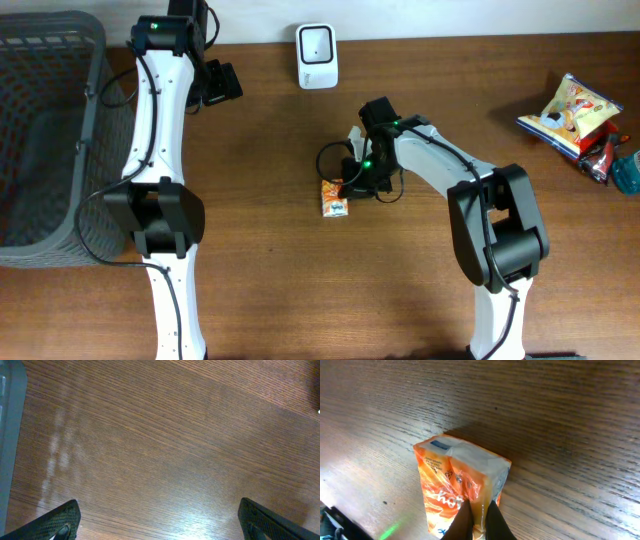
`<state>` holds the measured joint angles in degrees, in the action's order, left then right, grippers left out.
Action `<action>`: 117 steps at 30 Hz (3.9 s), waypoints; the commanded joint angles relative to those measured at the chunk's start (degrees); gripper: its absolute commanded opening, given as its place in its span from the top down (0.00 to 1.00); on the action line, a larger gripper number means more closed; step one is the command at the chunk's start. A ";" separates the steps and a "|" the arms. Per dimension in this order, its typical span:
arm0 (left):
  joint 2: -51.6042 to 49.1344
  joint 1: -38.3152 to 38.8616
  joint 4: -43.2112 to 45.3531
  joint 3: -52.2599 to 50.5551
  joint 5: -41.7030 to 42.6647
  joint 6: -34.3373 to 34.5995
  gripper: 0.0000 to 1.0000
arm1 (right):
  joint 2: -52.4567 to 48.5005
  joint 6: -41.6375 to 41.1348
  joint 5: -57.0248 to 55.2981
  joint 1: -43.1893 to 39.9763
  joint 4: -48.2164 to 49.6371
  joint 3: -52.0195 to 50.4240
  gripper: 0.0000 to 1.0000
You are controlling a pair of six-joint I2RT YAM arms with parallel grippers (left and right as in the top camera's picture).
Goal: Scan the item barcode
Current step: 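Raise the orange tissue box with the right gripper toward the scanner, then hold the orange tissue box in front of the scanner with the right gripper, then carry the orange tissue box to the far right and release it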
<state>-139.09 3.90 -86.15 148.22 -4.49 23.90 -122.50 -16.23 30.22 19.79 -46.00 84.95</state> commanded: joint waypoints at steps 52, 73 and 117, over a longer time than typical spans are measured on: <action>-0.57 0.04 -0.04 -0.07 0.39 0.92 0.01 | -7.45 16.00 -45.90 0.50 17.57 36.15 0.96; -0.57 0.04 -0.07 -0.07 0.39 0.92 0.01 | -17.66 48.78 -44.44 5.31 38.29 36.13 0.96; -0.57 0.04 -0.04 -0.07 0.39 0.92 0.01 | 6.21 1.99 -55.21 -44.57 -6.54 30.03 0.01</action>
<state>-139.11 3.90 -86.15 148.18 -4.49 24.29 -124.11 -13.58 -25.28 -26.57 -52.53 114.80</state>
